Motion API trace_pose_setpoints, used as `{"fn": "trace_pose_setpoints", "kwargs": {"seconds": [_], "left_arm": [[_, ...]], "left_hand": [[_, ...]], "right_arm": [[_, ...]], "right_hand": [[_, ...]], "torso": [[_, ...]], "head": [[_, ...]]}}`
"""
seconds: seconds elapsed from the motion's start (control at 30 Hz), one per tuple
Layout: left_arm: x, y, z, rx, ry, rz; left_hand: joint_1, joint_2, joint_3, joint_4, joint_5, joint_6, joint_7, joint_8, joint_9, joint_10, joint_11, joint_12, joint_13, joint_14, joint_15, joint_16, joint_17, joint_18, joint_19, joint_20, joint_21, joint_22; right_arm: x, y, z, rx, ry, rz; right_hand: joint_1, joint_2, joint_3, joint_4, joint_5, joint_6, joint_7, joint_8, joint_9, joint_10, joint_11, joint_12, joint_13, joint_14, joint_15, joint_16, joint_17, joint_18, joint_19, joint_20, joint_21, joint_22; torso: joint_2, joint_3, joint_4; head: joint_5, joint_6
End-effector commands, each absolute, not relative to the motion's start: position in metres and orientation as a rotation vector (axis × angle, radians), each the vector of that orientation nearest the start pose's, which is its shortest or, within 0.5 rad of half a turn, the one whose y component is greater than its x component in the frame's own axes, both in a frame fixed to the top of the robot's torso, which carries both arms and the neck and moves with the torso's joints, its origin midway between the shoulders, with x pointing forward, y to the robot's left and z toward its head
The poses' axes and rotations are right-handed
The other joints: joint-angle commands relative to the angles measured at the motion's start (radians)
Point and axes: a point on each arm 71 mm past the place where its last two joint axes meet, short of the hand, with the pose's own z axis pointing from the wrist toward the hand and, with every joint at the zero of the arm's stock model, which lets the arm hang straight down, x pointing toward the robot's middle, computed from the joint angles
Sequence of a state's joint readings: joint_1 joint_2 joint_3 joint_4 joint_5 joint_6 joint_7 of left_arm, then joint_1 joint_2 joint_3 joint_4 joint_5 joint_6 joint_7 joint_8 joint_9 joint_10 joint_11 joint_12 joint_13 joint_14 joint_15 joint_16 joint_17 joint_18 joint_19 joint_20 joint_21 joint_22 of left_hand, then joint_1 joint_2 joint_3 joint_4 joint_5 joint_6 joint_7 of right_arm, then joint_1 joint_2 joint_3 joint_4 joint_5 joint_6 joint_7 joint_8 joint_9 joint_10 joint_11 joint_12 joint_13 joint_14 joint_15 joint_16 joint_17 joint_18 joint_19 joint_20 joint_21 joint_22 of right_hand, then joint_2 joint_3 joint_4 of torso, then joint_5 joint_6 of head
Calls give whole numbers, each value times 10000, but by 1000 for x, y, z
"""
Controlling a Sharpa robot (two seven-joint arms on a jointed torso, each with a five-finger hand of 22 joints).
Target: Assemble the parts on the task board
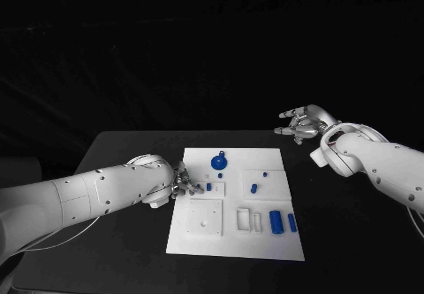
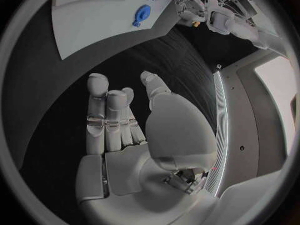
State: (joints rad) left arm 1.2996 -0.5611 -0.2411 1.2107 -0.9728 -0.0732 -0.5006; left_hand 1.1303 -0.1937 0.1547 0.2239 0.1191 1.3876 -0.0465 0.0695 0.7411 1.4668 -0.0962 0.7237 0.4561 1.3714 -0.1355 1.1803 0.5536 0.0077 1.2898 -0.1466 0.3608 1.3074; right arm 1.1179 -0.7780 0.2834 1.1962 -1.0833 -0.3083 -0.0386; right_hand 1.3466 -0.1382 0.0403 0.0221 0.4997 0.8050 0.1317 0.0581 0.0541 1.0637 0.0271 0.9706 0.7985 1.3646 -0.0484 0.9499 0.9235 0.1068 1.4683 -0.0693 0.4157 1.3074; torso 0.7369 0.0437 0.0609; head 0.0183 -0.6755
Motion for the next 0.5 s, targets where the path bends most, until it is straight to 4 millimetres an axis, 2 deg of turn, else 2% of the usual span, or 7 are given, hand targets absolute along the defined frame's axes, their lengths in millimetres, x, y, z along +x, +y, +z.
{"fn": "trace_pose_setpoints", "kwargs": {"seconds": [0.03, 0.2, 0.33, 0.4, 0.47, 0.5], "left_arm": [[524, 174, -250, -2682, 22482, -3415], [523, 178, -250, -2719, 22558, -3483], [522, 180, -248, -2813, 22750, -3707], [521, 181, -247, -2918, 22856, -3864], [520, 182, -245, -3020, 22956, -4104], [519, 182, -245, -3047, 22980, -4202]], "left_hand": [[3, -118, -69, -22, 15, -68, 58, 17, -19, 449, 73, -85, -22, -116, 5, -53, -25, -38, -61, 47, -73, 148], [-48, -146, -97, 2, -155, -132, 79, 36, 21, 439, 94, -146, -9, -159, 15, -57, -35, -42, -69, 54, -130, 157], [-148, -279, -316, -7, -369, -340, 146, 49, 153, 397, 148, -337, 47, -300, 48, -91, -78, -77, -131, 59, -240, 161], [-180, -230, -503, -35, -357, -551, 186, 18, 153, 344, 134, -436, 88, -394, 57, -72, -90, -77, -178, 57, -292, 164], [-55, -73, -1194, 50, -45, -888, 278, 175, -352, 217, 199, -537, 146, -588, 90, -29, -144, -77, -261, 75, -370, 173], [-18, -76, -1201, 65, -54, -961, 298, 249, -499, 159, 216, -557, 165, -656, 101, -30, -173, -77, -297, 82, -402, 169]], "right_arm": [[559, -290, -142, 4635, 15108, 7323], [559, -291, -143, 4661, 15109, 7286], [559, -293, -143, 4724, 15099, 7215], [559, -293, -143, 4741, 15099, 7196], [559, -293, -144, 4755, 15095, 7181], [559, -293, -144, 4758, 15093, 7179]], "right_hand": [[-58, 12, -18, 64, 36, -42, 20, -41, 2, -59, -43, 19, 3, -19, -20, -69, -7, 201, 346, 1, -36, 413], [-51, 16, -11, 62, 51, -54, 20, -42, 1, -58, -44, 19, 2, -20, -20, -74, -13, 202, 346, 0, -46, 411], [-40, 31, 20, 51, 72, -37, 19, -40, 3, -55, -47, 13, -5, -19, -21, -90, -30, 204, 349, 0, -69, 406], [-40, 28, 33, 44, 92, -42, 19, -41, 2, -54, -48, 10, -7, -17, -22, -91, -32, 204, 350, -1, -75, 404], [-42, 25, 39, 41, 103, -49, 19, -42, 1, -53, -48, 8, -9, -16, -23, -92, -33, 205, 350, -1, -82, 403], [-42, 25, 39, 41, 103, -49, 19, -42, 1, -53, -48, 8, -9, -16, -23, -92, -33, 205, 350, -1, -82, 403]], "torso": [[0, -8, 1], [-8, -10, 30], [-12, -7, 20], [-4, -3, 9], [1, -4, 7], [2, -5, 7]], "head": [[-21, -2], [-15, -4], [-32, 30], [-15, 45], [-22, 57], [-24, 58]]}}
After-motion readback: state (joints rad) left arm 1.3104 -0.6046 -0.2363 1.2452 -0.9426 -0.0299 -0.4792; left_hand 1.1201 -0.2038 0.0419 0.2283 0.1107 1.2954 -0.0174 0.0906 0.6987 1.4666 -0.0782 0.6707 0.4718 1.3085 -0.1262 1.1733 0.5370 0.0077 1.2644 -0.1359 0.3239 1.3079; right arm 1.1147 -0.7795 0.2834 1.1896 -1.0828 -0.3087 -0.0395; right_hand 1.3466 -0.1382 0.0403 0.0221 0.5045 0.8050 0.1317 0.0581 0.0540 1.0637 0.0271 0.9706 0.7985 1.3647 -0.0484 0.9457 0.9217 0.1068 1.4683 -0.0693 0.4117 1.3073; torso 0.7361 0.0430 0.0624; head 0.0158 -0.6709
